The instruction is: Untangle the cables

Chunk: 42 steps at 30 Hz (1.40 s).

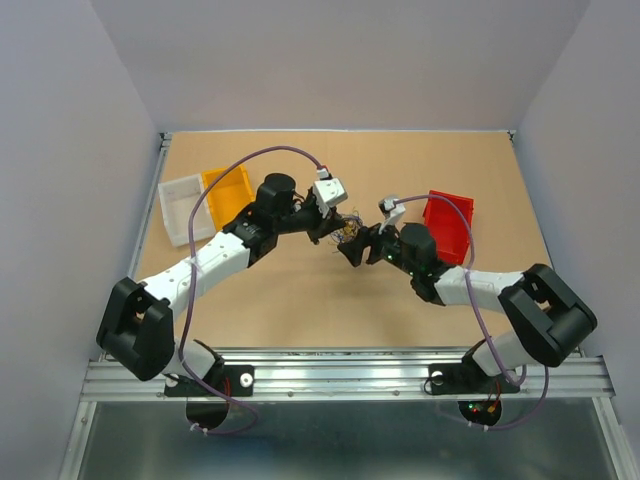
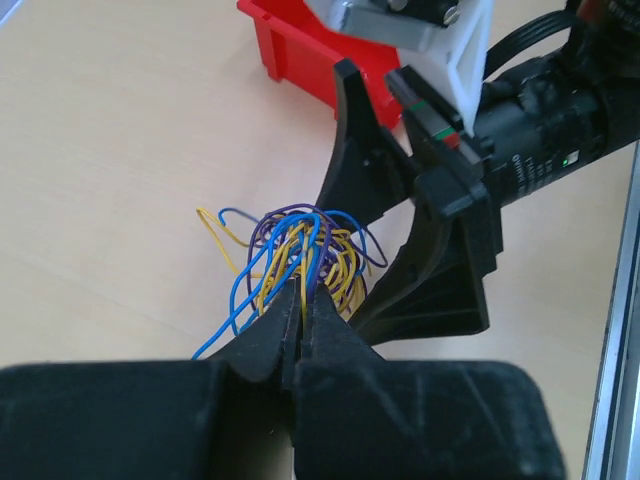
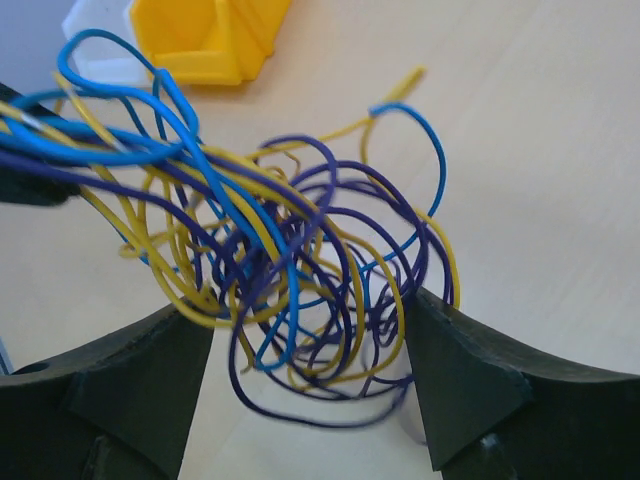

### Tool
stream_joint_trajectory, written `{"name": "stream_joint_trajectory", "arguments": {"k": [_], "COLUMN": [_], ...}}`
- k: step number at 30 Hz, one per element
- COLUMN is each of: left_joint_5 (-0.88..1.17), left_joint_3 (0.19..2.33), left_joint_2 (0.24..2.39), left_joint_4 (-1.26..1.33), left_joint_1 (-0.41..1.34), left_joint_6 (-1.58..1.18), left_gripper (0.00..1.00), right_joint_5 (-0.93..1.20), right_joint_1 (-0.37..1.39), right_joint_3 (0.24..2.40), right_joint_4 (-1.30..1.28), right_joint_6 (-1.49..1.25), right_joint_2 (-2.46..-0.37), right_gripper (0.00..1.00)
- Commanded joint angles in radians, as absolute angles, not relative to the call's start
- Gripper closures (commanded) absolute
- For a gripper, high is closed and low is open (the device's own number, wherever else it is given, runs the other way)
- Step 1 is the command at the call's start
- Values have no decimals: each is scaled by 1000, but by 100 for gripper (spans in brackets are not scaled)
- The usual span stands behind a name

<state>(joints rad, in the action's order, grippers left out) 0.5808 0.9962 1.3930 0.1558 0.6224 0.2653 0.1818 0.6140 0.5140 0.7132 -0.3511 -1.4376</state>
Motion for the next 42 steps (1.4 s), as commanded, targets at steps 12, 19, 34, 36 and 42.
{"name": "stream_joint_trajectory", "arguments": {"k": [12, 19, 34, 36, 42], "left_joint_5": [698, 600, -182, -190, -238], "left_joint_3": [1086, 1300, 1614, 1547, 1431], "left_joint_2": [1272, 1166, 1069, 1043, 1020], "left_joint_4": [109, 26, 73, 109, 158], "left_joint_1": [629, 629, 626, 627, 626], "left_joint_6": [244, 203, 176, 187, 205], "left_gripper": [100, 100, 100, 100, 100], "right_joint_5": [-83, -165, -497, -572, -742], "right_joint_1": [670, 670, 670, 670, 669], "right_joint_3": [600, 618, 752, 779, 796], "right_joint_4": [861, 851, 511, 450, 322], "right_joint_6": [-342, -383, -514, -546, -604], "right_joint_2": [-1477, -1511, -1578, -1580, -1566], "right_gripper": [74, 87, 82, 81, 79]}}
